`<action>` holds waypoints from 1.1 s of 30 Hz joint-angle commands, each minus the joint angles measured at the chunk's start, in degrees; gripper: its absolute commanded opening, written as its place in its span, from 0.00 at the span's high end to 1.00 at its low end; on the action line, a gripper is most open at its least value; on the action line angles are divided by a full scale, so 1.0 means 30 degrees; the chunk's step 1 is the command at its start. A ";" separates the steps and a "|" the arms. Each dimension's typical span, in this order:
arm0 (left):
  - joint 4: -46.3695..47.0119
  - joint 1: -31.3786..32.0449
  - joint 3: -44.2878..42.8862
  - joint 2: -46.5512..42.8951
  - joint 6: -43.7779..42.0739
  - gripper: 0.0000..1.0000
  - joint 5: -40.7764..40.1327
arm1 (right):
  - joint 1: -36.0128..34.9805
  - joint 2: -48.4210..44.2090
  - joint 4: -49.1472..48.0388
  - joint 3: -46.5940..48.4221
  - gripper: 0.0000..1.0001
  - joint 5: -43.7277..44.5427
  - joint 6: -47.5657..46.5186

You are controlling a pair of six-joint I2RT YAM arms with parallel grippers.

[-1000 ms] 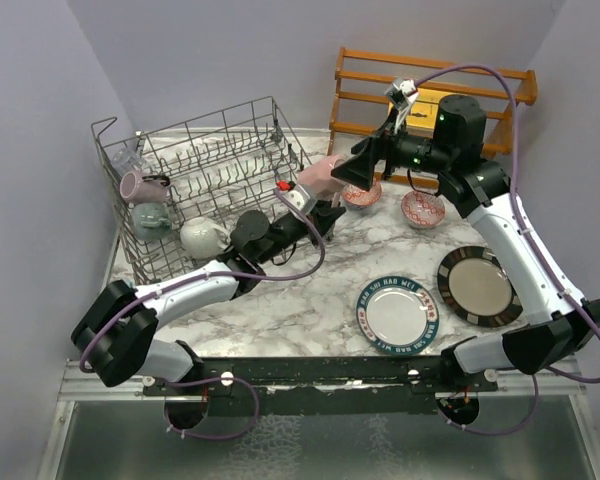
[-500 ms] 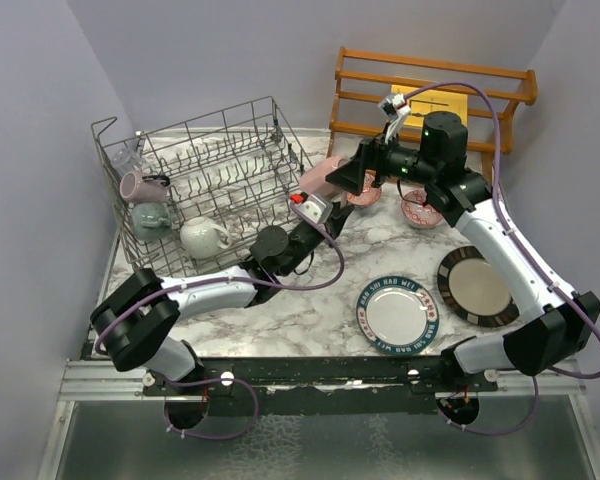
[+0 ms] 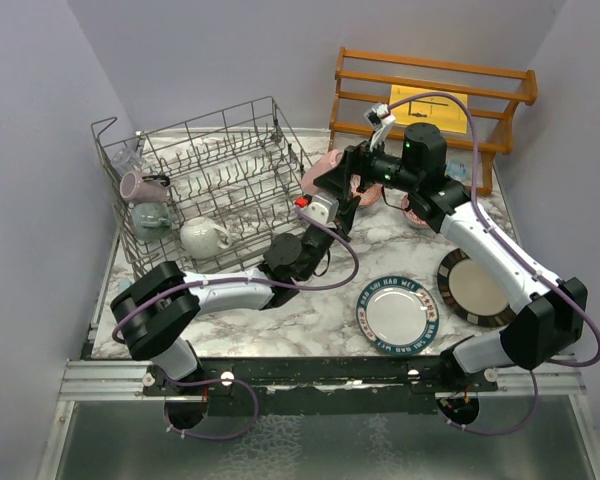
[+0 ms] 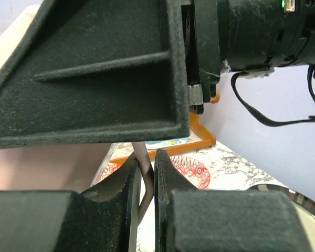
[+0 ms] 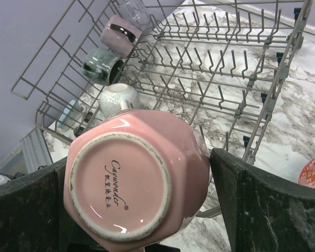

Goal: Load the mixed dishes into the dish rack
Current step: Turn the cup upside down in the dish rack.

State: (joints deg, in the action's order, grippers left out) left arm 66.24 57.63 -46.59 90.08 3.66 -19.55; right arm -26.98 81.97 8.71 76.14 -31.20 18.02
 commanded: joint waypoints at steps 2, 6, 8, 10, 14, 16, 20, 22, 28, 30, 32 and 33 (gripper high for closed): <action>0.3057 0.0383 -0.1138 0.0178 -0.0460 1.00 -0.1363 | -0.0318 -0.0083 -0.1694 -0.0440 0.09 0.0763 -0.0020; 0.2993 0.0467 -0.1312 0.0435 -0.0341 1.00 -0.1854 | -0.0376 -0.0039 -0.1859 -0.0377 0.45 0.0191 -0.0292; 0.2880 0.0479 -0.1406 0.0444 -0.0323 1.00 -0.1909 | -0.0377 -0.0019 -0.1863 -0.0292 0.62 0.0020 -0.0365; 0.2517 0.0479 -0.1441 0.0365 -0.0112 1.00 -0.1854 | -0.0381 -0.0043 -0.1835 -0.0077 0.77 0.0170 -0.0532; 0.1523 0.0506 -0.1120 -0.0172 0.0581 0.78 -0.1737 | -0.0338 0.0140 -0.1638 0.0938 0.93 0.0528 -0.0705; 0.1155 0.0508 -0.0776 -0.0533 0.0888 0.63 -0.1632 | -0.0295 0.0388 -0.1586 0.1594 0.98 0.0139 -0.0655; 0.0038 0.0499 -0.0289 -0.1310 0.1382 0.51 -0.1425 | -0.0195 0.0914 -0.1883 0.2379 0.99 -0.0365 -0.0352; -0.0412 0.0493 -0.0061 -0.1675 0.1539 0.48 -0.1357 | -0.0014 0.1184 -0.2159 0.2569 0.99 -0.0582 -0.0147; -0.2935 0.0508 0.0690 -0.3363 0.2165 0.38 -0.0636 | 0.0845 0.2014 -0.2774 0.3451 0.99 -0.1338 0.0380; -0.4384 0.0505 0.0982 -0.4171 0.2426 0.35 -0.0594 | 0.1123 0.2264 -0.2893 0.3790 0.99 -0.1672 0.0579; -0.6091 0.0508 0.1201 -0.5143 0.2781 0.33 -0.0724 | 0.1300 0.2537 -0.2904 0.4150 0.99 -0.2034 0.0663; -0.6864 0.0501 0.1346 -0.5666 0.2850 0.32 -0.0709 | 0.1353 0.2647 -0.2900 0.4313 0.99 -0.2159 0.0668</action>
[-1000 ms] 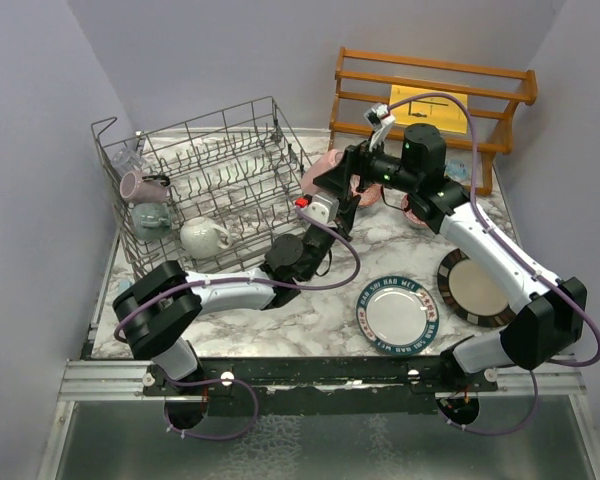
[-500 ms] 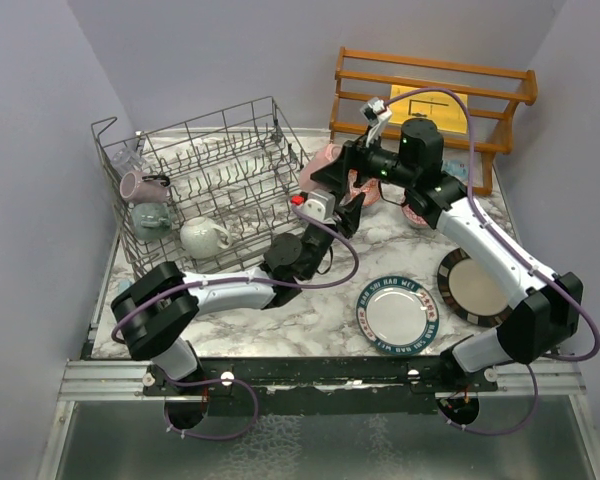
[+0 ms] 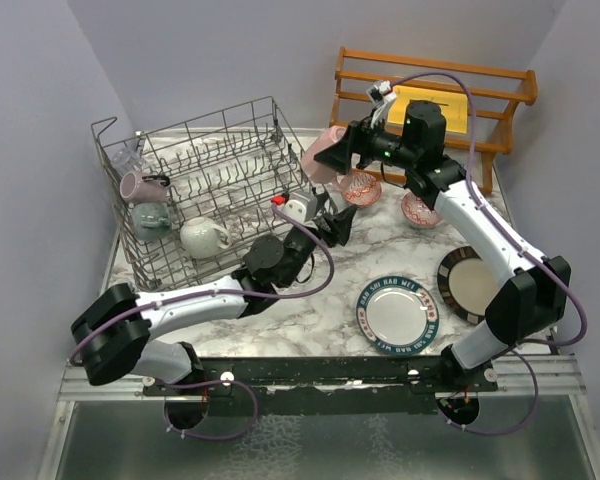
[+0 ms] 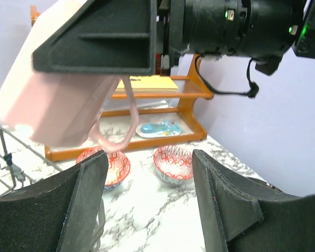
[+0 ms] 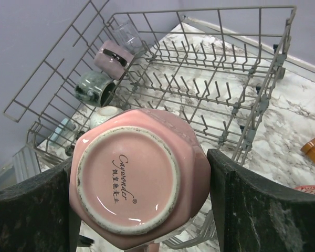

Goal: Load the mixed dishes into the dish rack
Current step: Turn the cup upside down in the dish rack.

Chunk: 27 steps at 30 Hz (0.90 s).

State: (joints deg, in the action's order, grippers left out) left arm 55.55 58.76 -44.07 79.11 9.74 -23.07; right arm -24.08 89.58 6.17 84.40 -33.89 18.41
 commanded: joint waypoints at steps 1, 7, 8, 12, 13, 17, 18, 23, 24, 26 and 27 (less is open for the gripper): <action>-0.4108 0.0128 0.0672 -0.2590 0.1033 0.32 0.0455 | 0.0420 0.0246 -0.2080 0.1660 0.99 -0.1359 0.0534; -0.9555 0.0122 0.0527 -0.6182 0.1334 0.31 0.1973 | 0.0419 0.1564 -0.1718 0.2979 0.99 -0.2297 0.0325; -1.0698 0.0125 0.0114 -0.6851 0.1234 0.31 0.2343 | 0.0428 0.1936 -0.1514 0.3350 0.99 -0.2601 0.0236; -1.5381 0.0106 -0.3175 -0.8754 0.0430 0.26 0.4052 | 0.0072 0.3420 -0.0503 0.5072 0.99 -0.3767 -0.0373; -1.6550 0.0094 -0.4376 -0.8927 0.0356 0.24 0.4163 | -0.0180 0.3849 -0.0014 0.5633 0.99 -0.3854 -0.0759; -2.0765 0.0078 -0.9392 -0.8363 0.0040 0.08 0.3906 | -0.1797 0.5465 0.1751 0.7967 0.99 -0.3766 -0.2478; -2.1588 0.0097 -1.0456 -0.8050 0.0036 0.06 0.3819 | -0.2241 0.5947 0.2282 0.8657 0.99 -0.3569 -0.2919; -2.2656 0.0096 -1.3725 -0.7354 -0.0365 0.01 0.4885 | -0.4841 0.8081 0.3867 1.1567 0.99 -0.2494 -0.4879; -2.2557 0.0100 -1.3939 -0.7356 -0.0487 0.01 0.5138 | -0.5456 0.8508 0.4047 1.2088 0.99 -0.2263 -0.5109; -2.2538 0.0096 -1.4269 -0.7333 -0.0593 0.01 0.5557 | -0.6623 0.9486 0.4367 1.3129 0.99 -0.1607 -0.5492; -2.2700 0.0092 -1.4483 -0.7302 -0.0611 0.01 0.5688 | -0.7184 1.0013 0.4494 1.3708 0.99 -0.1339 -0.5581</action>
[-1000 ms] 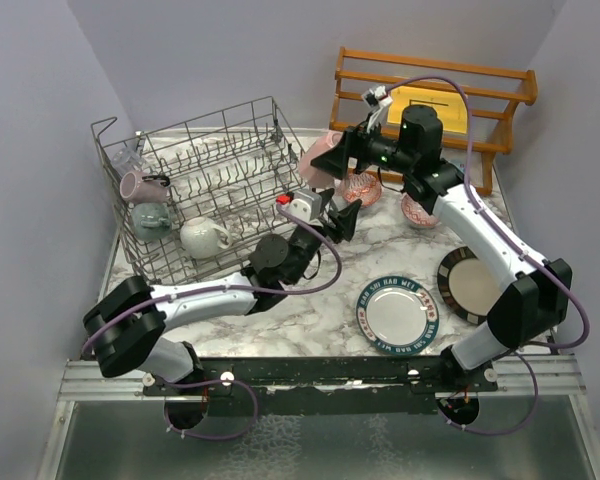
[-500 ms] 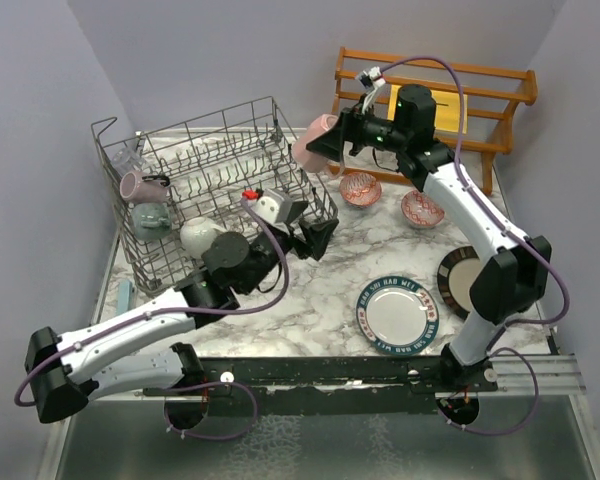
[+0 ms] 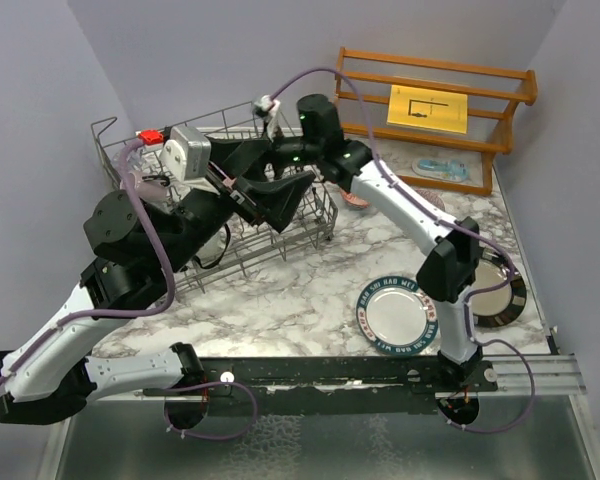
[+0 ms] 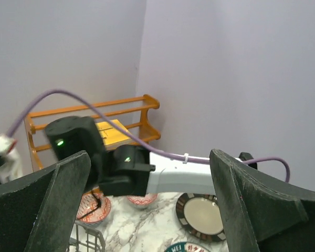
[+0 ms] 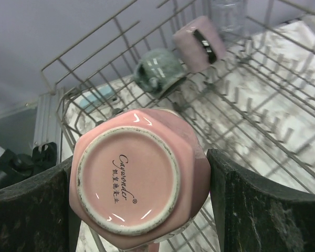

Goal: Load the mixed dishes into the dish rack
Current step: Turn the cup upside down in the dish rack.

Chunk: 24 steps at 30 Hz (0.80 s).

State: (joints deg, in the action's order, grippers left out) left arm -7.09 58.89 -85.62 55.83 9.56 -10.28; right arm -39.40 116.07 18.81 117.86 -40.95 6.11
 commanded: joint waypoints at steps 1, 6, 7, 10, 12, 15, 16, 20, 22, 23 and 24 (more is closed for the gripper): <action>-0.1964 0.0055 -0.0791 0.0472 -0.0624 0.01 0.1530 | -0.2527 0.1809 0.0457 0.3325 0.99 0.1212 -0.1505; -0.2466 0.0056 -0.0890 -0.0064 -0.0870 0.01 0.1529 | -0.3870 0.5212 0.1138 0.7679 0.99 0.1554 -0.1179; -0.2513 0.0056 -0.0813 -0.0212 -0.0898 0.01 0.1422 | -0.4150 0.5693 0.1208 0.8302 0.99 0.1668 -0.1351; -0.2458 0.0056 -0.0405 -0.0791 -0.1075 0.01 0.1335 | -0.5042 0.6815 0.1018 0.9459 0.99 0.2323 -0.2203; -0.2369 0.0051 -0.0079 -0.1047 -0.1136 0.01 0.1208 | -0.5599 0.7580 0.0809 1.0168 0.99 0.2752 -0.2715; -0.2231 0.0042 0.0439 -0.1412 -0.1231 0.01 0.1075 | -0.6433 0.8531 0.0637 1.0746 0.99 0.3307 -0.3742; -0.2217 0.0047 0.0533 -0.1502 -0.1211 0.01 0.1017 | -0.6657 0.8763 0.0479 1.0838 0.99 0.3502 -0.4040; -0.2296 0.0042 0.0842 -0.1867 -0.1183 0.01 0.0851 | -0.7278 0.9589 -0.0098 1.1071 0.98 0.4477 -0.4822; -0.2283 0.0056 0.1059 -0.2100 -0.1126 0.01 0.0757 | -0.7462 0.9860 -0.0343 1.1026 0.96 0.4782 -0.5159; -0.2293 0.0056 0.1174 -0.2203 -0.1102 0.01 0.0714 | -0.7533 0.9983 -0.0511 1.0954 0.95 0.4895 -0.5276; -0.2228 0.0056 0.1306 -0.2315 -0.1088 0.01 0.0635 | -0.7611 1.0087 -0.0635 1.0934 0.94 0.4945 -0.5375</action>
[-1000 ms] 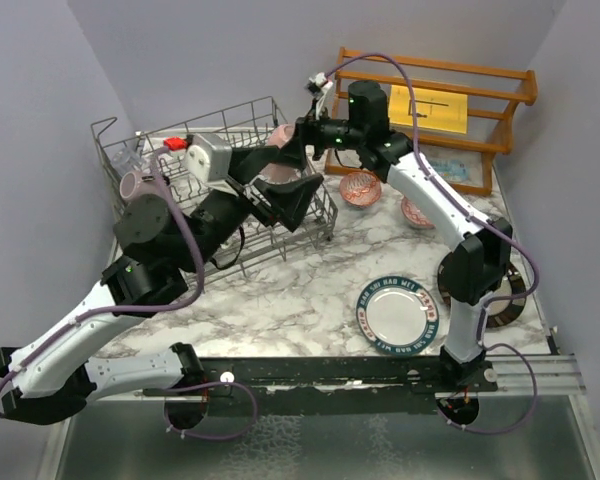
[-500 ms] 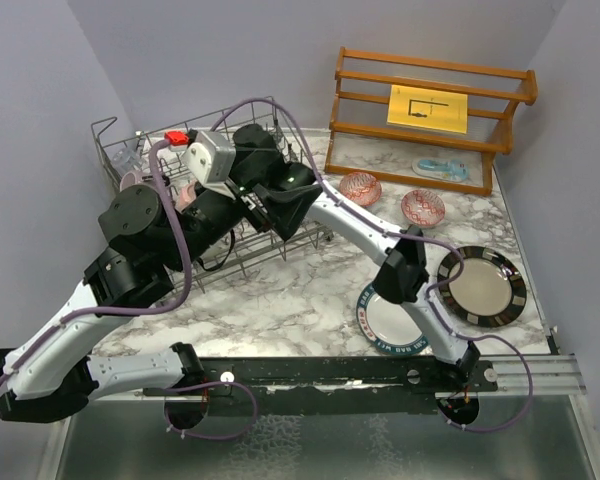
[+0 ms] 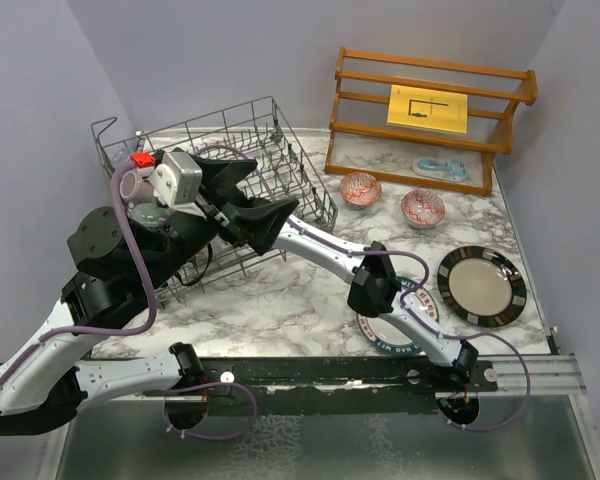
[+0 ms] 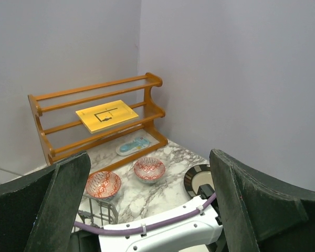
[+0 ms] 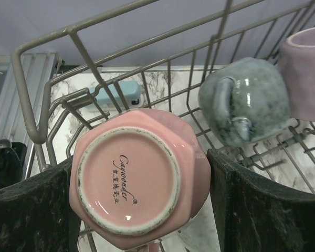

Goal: Load the mixed dishes into the dish rack
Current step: Turn the cup upside down in the dish rack.

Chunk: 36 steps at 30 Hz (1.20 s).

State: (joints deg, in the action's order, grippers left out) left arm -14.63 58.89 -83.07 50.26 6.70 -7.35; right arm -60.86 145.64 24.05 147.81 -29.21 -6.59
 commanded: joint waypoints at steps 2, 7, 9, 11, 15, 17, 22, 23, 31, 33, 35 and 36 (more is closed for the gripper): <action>0.0406 0.0056 0.0675 -0.0650 -0.0095 0.01 -0.0436 | -0.0538 0.0430 -0.2692 0.0904 0.91 0.1079 -0.1287; 0.0618 0.0056 0.1043 -0.0959 -0.0068 0.01 -0.0566 | -0.0735 0.0834 -0.3242 0.0536 0.86 0.0906 -0.1700; 0.0626 0.0056 0.1145 -0.1024 -0.0045 0.01 -0.0566 | -0.0776 0.0981 -0.3327 0.0400 0.82 0.0725 -0.1834; 0.0630 0.0056 0.1227 -0.1089 -0.0036 0.01 -0.0598 | -0.0832 0.1137 -0.3387 0.0268 0.78 0.0687 -0.1868; 0.0784 0.0056 0.1478 -0.1247 -0.0029 0.01 -0.0705 | -0.1002 0.1331 -0.3580 -0.0050 0.64 0.0673 -0.2015; 0.0858 0.0056 0.1612 -0.1297 -0.0022 0.01 -0.0733 | -0.1115 0.1464 -0.3704 -0.0226 0.61 0.0643 -0.2087; 0.1008 0.0056 0.1732 -0.1456 0.0079 0.01 -0.0697 | -0.1252 0.1797 -0.3769 -0.0484 0.55 0.0554 -0.2147; 0.1050 0.0056 0.1736 -0.1504 0.0121 0.01 -0.0685 | -0.1273 0.1859 -0.3792 -0.0511 0.52 0.0547 -0.2140; 0.1279 0.0056 0.2598 -0.1828 0.0195 0.01 -0.0771 | -0.1388 0.2043 -0.3885 -0.0901 0.40 0.0513 -0.2213; 0.1296 0.0056 0.2654 -0.1859 0.0199 0.01 -0.0802 | -0.1405 0.2082 -0.3915 -0.1008 0.39 0.0447 -0.2184; 0.1324 0.0056 0.2724 -0.1919 0.0162 0.01 -0.0841 | -0.1460 0.2122 -0.3888 -0.1071 0.37 0.0317 -0.2154; 0.1321 0.0056 0.2728 -0.1950 0.0167 0.01 -0.0838 | -0.1518 0.2149 -0.3905 -0.1116 0.37 0.0272 -0.2163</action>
State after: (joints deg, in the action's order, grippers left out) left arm -12.40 58.89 -75.35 45.41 6.98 -8.58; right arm -64.07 150.45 15.81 145.21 -27.53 -12.34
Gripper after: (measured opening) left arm 0.989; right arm 0.788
